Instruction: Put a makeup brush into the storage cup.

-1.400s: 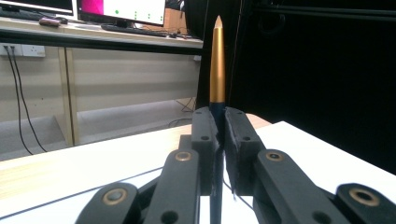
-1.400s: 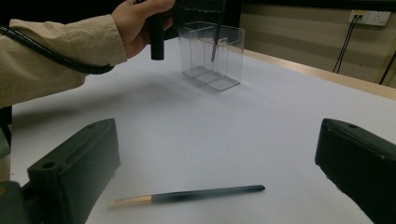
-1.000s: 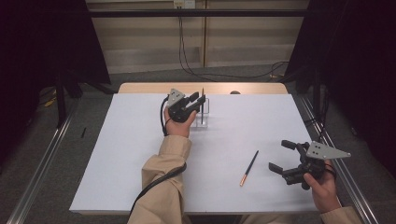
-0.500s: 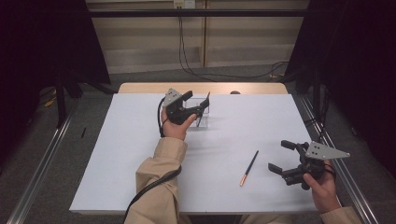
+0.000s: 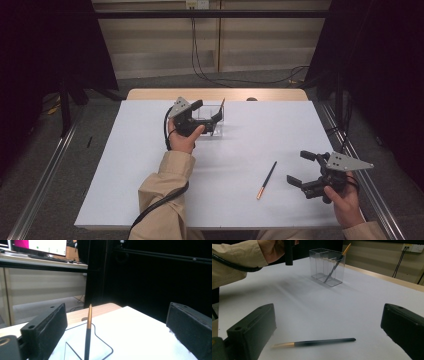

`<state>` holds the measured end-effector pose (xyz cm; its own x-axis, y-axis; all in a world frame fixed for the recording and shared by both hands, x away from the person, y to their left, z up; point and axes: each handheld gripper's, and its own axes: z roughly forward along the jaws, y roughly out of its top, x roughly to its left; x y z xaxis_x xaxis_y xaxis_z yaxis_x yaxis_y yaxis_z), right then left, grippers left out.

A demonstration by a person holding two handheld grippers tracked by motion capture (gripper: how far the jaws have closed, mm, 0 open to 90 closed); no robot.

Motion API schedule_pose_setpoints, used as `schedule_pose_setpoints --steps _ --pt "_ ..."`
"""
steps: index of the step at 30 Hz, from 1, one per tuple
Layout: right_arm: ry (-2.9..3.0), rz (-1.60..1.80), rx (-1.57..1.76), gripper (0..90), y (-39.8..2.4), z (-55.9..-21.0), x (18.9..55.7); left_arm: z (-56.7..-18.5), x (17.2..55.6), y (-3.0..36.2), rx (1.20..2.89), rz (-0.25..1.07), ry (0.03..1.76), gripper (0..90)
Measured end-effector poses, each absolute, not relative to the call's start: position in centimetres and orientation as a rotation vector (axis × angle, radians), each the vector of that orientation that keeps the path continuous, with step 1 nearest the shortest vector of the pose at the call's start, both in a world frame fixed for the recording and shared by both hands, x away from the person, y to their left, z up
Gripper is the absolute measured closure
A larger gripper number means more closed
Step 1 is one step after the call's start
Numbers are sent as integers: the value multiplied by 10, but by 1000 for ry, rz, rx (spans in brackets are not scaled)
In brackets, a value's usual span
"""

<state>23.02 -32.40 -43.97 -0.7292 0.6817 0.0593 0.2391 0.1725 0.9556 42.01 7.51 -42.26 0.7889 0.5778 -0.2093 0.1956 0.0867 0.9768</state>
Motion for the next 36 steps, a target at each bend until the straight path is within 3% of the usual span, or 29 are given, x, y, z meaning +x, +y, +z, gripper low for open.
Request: schedule_pose_setpoints --steps 36 --pt "2076 1582 864 0 -322 -440 230 -422 383 130 1554 294 580 1"
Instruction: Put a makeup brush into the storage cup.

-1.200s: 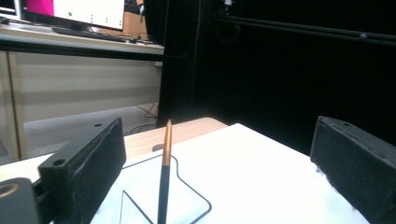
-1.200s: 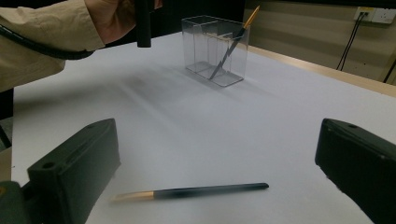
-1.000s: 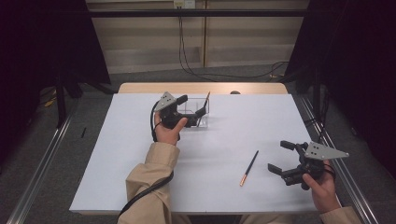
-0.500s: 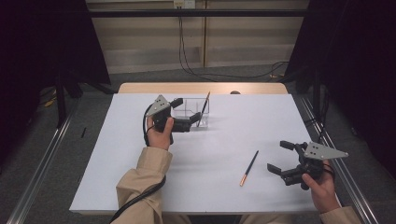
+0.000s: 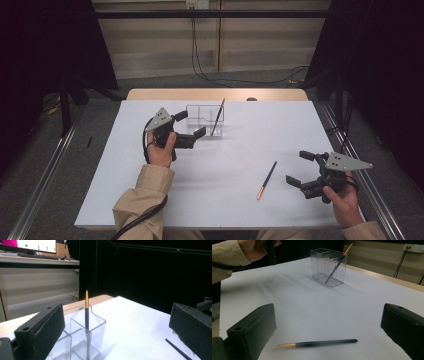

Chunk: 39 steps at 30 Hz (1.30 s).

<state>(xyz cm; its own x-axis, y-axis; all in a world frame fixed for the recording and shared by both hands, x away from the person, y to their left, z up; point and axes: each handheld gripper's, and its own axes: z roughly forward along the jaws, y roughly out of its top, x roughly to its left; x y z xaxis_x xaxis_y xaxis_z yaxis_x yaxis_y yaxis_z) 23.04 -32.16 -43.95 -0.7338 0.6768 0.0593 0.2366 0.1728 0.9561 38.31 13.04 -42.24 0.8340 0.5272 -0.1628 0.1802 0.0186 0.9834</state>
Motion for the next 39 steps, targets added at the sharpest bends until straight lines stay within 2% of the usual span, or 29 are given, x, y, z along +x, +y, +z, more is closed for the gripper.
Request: schedule_pose_setpoints --steps 39 --pt "2089 1584 850 0 -318 -440 232 -422 344 195 1574 325 588 3"
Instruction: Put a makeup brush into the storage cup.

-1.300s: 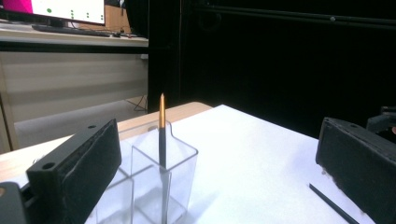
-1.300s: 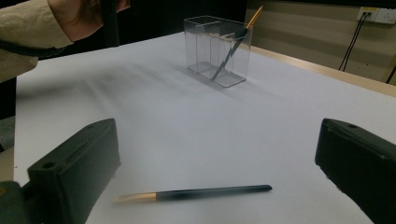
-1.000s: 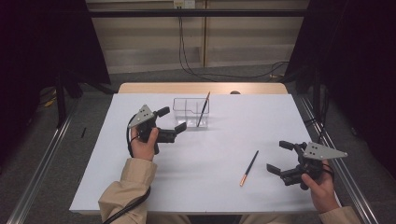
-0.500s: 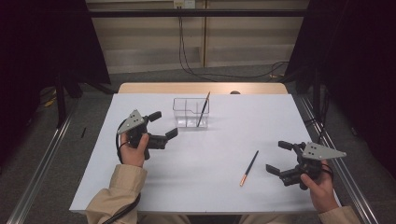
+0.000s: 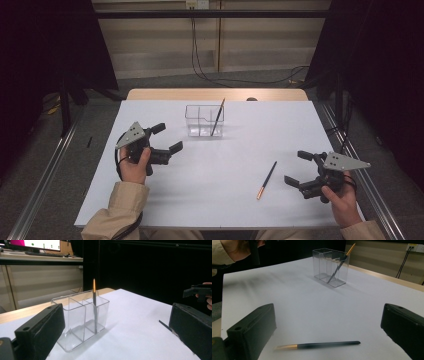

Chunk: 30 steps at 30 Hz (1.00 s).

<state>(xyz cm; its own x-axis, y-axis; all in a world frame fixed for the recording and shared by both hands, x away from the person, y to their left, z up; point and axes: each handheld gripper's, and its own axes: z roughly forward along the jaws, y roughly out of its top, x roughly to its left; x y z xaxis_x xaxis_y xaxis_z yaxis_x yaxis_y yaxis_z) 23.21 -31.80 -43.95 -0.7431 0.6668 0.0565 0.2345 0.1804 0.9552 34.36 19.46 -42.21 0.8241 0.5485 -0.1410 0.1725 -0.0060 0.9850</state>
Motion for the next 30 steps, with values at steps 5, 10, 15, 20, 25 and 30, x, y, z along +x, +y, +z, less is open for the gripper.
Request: schedule_pose_setpoints --steps 5,10,15,20,25,30 --pt "2092 1584 849 0 -318 -439 232 -423 340 201 1581 340 593 4" --pt "2085 1584 853 0 -318 -439 232 -423 337 205 1574 338 593 4" --pt "2084 1585 854 0 -318 -439 232 -424 334 208 1583 345 590 4" --pt "2085 1584 849 0 -318 -439 232 -423 330 213 1584 350 593 6" --pt "2092 1582 844 0 -318 -439 232 -423 326 220 1590 351 593 7" --pt "2091 1581 841 0 -317 -439 233 -425 322 225 1593 355 600 7"
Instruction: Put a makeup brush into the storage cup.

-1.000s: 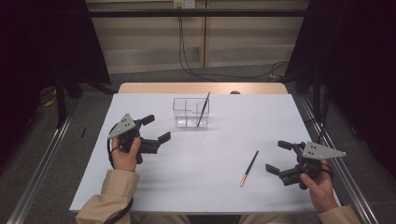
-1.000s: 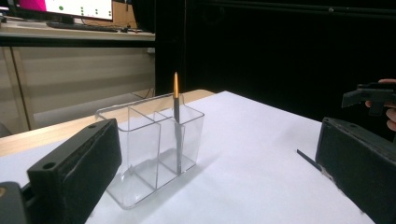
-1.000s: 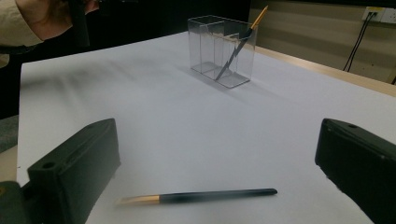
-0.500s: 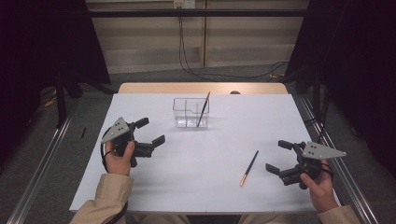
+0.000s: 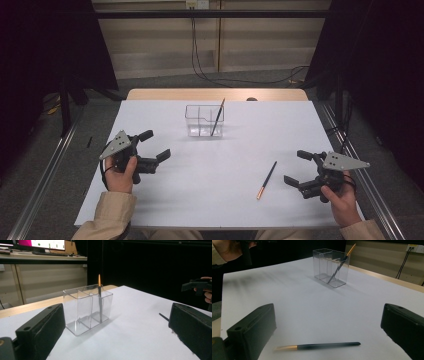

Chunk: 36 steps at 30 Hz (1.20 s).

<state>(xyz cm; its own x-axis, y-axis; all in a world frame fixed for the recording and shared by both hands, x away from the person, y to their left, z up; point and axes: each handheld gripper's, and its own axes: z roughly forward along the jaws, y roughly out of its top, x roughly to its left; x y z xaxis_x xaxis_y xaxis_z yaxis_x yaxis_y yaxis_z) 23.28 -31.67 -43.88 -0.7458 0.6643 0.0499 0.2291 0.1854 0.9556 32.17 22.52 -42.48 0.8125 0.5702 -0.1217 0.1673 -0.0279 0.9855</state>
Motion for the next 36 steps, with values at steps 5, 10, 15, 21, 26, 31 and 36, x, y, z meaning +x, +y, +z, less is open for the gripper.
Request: schedule_pose_setpoints --steps 5,10,15,21,26,31,36 --pt "2090 1582 840 0 -316 -438 233 -426 318 230 1591 358 609 7" --pt "2092 1585 837 0 -316 -438 234 -430 313 236 1599 356 617 7" --pt "2094 1591 840 0 -314 -438 235 -430 307 241 1598 356 627 7" --pt "2097 1592 836 0 -313 -438 237 -431 302 245 1603 360 631 7" --pt "2090 1596 841 0 -314 -438 237 -432 299 248 1605 359 632 7" --pt "2091 1594 841 0 -315 -438 237 -433 296 250 1603 355 638 7" --pt "2090 1589 847 0 -316 -438 236 -433 293 253 1600 360 643 7"
